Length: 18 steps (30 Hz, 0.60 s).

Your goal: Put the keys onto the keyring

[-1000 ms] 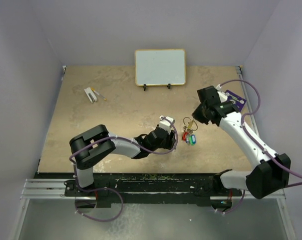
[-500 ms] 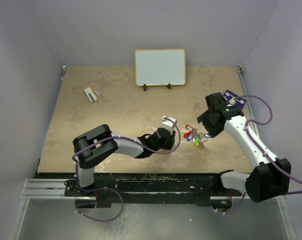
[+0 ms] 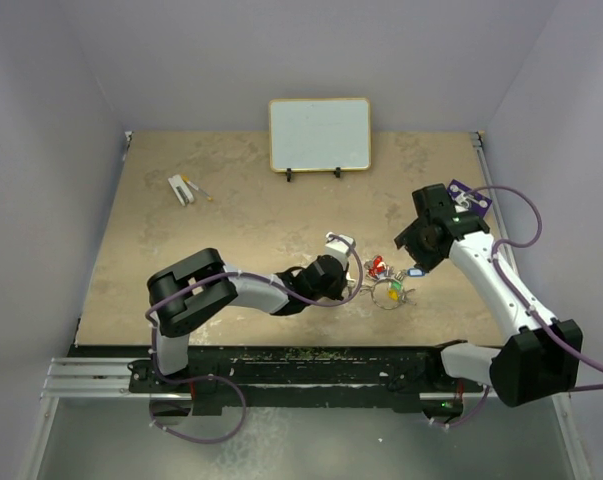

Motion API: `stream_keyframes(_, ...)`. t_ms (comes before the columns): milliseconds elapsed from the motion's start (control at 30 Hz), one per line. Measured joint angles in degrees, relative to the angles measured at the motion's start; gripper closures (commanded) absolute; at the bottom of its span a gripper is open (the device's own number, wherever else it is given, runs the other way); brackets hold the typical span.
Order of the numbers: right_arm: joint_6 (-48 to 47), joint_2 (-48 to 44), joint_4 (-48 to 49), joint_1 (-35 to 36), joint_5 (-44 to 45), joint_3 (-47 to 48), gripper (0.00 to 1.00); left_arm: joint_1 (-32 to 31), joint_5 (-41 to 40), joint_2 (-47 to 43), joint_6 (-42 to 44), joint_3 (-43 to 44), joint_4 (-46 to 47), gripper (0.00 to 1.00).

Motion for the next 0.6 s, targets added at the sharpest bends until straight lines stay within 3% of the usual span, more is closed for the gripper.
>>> stream_keyframes(300,-6.64,4.35,3.69,0.00,-5.44,-0.90,0.67,-0.04,-2.19,0.02,3.76,0.98,-2.01,0.97)
stream_keyframes(600,-11.74,10.54,7.58,0.00,-6.93,-3.39,0.69,5.49,-4.20,-2.23,13.86,-0.66,-4.11,0.97)
